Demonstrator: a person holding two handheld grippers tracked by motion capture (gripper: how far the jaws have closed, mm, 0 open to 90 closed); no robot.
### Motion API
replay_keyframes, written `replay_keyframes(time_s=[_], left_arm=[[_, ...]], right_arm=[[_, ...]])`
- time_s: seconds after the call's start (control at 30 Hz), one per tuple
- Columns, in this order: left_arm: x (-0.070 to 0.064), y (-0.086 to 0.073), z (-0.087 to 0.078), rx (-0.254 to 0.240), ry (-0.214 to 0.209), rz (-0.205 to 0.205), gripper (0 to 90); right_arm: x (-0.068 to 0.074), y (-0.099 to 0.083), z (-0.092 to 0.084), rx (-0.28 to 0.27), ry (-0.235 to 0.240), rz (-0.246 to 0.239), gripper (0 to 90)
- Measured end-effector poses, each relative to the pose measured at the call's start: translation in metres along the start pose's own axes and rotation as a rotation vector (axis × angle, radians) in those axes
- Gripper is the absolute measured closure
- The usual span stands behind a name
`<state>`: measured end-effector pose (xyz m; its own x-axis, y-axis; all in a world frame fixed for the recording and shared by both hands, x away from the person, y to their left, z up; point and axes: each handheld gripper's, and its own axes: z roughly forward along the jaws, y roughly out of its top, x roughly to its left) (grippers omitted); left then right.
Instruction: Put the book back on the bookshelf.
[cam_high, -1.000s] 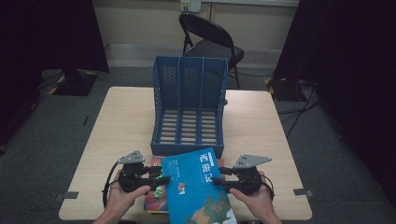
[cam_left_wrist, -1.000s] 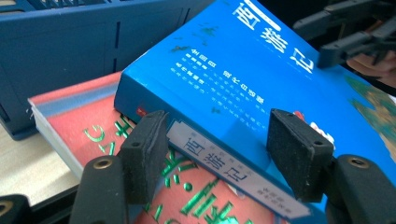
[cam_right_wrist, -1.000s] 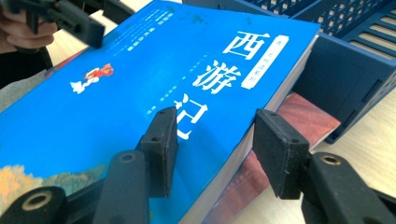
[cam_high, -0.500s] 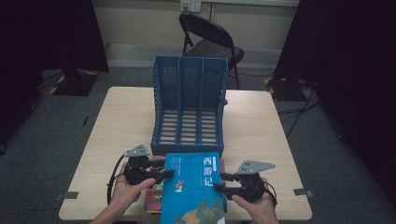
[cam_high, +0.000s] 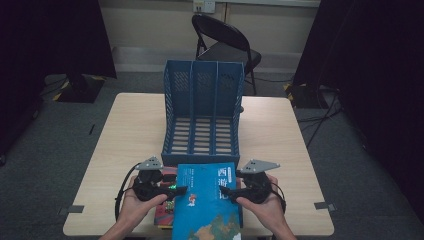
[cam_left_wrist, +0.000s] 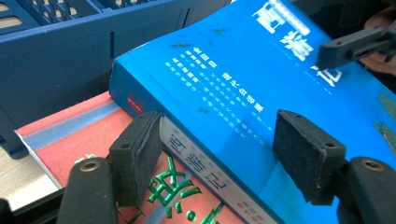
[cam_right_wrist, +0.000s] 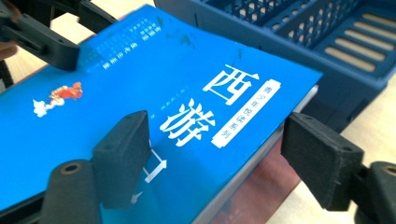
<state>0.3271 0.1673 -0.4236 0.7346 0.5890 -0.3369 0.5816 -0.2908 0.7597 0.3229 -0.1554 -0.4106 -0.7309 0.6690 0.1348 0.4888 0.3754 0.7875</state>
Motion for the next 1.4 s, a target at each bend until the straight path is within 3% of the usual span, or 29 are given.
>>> replay_keyframes(time_s=[0.07, 0.23, 0.37, 0.53, 0.8, 0.93, 1.0, 1.07, 1.13, 1.17, 1.23, 1.27, 1.4], left_arm=[[0.001, -0.001, 0.000, -0.002, -0.009, -0.012, 30.8], [0.003, -0.001, 0.002, 0.000, -0.003, -0.028, 25.0], [0.002, -0.001, 0.001, -0.001, 0.003, -0.019, 25.0], [0.003, -0.002, 0.002, -0.006, -0.003, -0.016, 25.0], [0.003, -0.002, 0.002, -0.010, -0.003, -0.017, 25.2], [0.004, -0.003, 0.002, -0.007, -0.011, -0.022, 25.1], [0.004, -0.003, 0.002, -0.011, -0.008, -0.021, 25.5], [0.004, -0.002, 0.002, -0.011, -0.013, -0.016, 26.2], [0.004, -0.002, 0.002, -0.007, -0.019, -0.022, 26.7], [0.004, -0.002, 0.002, -0.008, -0.020, -0.022, 26.8], [0.004, -0.002, 0.002, -0.006, -0.017, -0.020, 26.6], [0.004, -0.002, 0.002, -0.007, -0.016, -0.016, 26.6], [0.004, -0.002, 0.002, -0.007, -0.020, -0.013, 26.9]], right_arm=[[-0.003, -0.003, -0.002, 0.003, 0.027, 0.030, 23.2], [-0.003, -0.008, -0.005, -0.009, 0.024, 0.062, 23.2], [-0.007, -0.011, 0.000, -0.004, 0.090, 0.118, 21.9], [-0.006, -0.010, 0.004, 0.008, 0.094, 0.136, 18.5], [-0.015, -0.012, 0.011, 0.013, 0.147, 0.201, 13.8], [-0.011, -0.011, 0.008, -0.006, 0.114, 0.181, 18.4], [-0.010, -0.010, 0.002, -0.039, 0.085, 0.158, 30.6], [-0.010, -0.010, 0.000, -0.051, 0.092, 0.162, 33.3], [-0.010, -0.010, -0.004, -0.074, 0.142, 0.175, 42.1], [-0.008, -0.010, -0.002, -0.071, 0.169, 0.173, 41.5], [0.001, -0.010, 0.000, -0.062, 0.117, 0.140, 38.8], [0.003, -0.010, 0.000, -0.059, 0.115, 0.137, 39.0], [-0.006, -0.010, 0.002, -0.055, 0.150, 0.179, 40.5]])
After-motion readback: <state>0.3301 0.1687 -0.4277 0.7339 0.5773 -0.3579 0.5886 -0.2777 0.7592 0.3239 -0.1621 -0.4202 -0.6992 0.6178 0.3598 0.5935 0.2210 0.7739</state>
